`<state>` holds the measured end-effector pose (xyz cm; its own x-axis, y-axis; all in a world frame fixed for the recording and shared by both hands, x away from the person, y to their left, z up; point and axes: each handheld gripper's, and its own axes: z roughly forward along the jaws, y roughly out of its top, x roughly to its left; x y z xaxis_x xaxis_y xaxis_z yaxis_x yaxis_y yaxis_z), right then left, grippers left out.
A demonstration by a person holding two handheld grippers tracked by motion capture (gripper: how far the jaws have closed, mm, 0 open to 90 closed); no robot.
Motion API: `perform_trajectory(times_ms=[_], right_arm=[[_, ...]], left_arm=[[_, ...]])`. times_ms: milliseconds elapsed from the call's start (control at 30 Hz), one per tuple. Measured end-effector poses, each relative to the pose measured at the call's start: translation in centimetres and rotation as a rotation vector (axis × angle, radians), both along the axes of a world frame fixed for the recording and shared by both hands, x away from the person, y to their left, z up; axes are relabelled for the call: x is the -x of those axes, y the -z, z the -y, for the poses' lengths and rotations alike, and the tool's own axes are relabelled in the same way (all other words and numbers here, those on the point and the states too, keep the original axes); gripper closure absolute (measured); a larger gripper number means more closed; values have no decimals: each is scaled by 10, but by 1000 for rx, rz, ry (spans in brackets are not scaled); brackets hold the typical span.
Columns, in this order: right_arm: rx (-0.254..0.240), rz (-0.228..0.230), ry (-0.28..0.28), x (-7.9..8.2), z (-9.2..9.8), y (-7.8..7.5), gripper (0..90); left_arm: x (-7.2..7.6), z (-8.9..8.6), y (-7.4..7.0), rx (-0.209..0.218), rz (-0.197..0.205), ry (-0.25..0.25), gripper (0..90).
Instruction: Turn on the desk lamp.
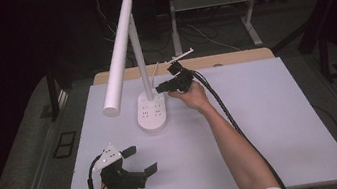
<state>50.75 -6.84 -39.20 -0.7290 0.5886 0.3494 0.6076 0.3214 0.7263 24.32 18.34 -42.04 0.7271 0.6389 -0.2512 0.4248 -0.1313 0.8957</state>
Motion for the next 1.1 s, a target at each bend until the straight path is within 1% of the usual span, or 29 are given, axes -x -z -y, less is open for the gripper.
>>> perform_trajectory(times_ms=[200, 333, 500, 567, 667, 867, 967, 1000, 1100], right_arm=[[-7, -4, 4, -3, -4, 10, 771], [-16, -12, 11, -6, -5, 14, 813], [-26, -11, 10, -9, -6, 21, 859], [-24, -19, 9, -10, -7, 24, 879], [-19, -25, 10, -11, -9, 29, 894], [-25, -33, 26, -12, -13, 37, 895], [-17, -48, 35, -12, -15, 40, 897], [-26, -50, 36, -12, -16, 42, 897], [-33, -40, 41, -11, -16, 44, 897]], left_arm=[[0, 0, 0, -1, 1, 2, 0], [0, -1, 0, 0, 1, 1, 0], [0, -1, 0, 4, -2, -2, 0], [0, -1, 0, 5, -3, -3, 0], [-1, -1, 0, 5, -3, -3, 0], [-1, -1, 0, 5, -3, -2, 0], [-1, -2, 1, -1, -4, -4, 0], [-1, -2, 1, -1, -5, -5, 0], [-1, -2, 1, 1, -4, -6, 0]])
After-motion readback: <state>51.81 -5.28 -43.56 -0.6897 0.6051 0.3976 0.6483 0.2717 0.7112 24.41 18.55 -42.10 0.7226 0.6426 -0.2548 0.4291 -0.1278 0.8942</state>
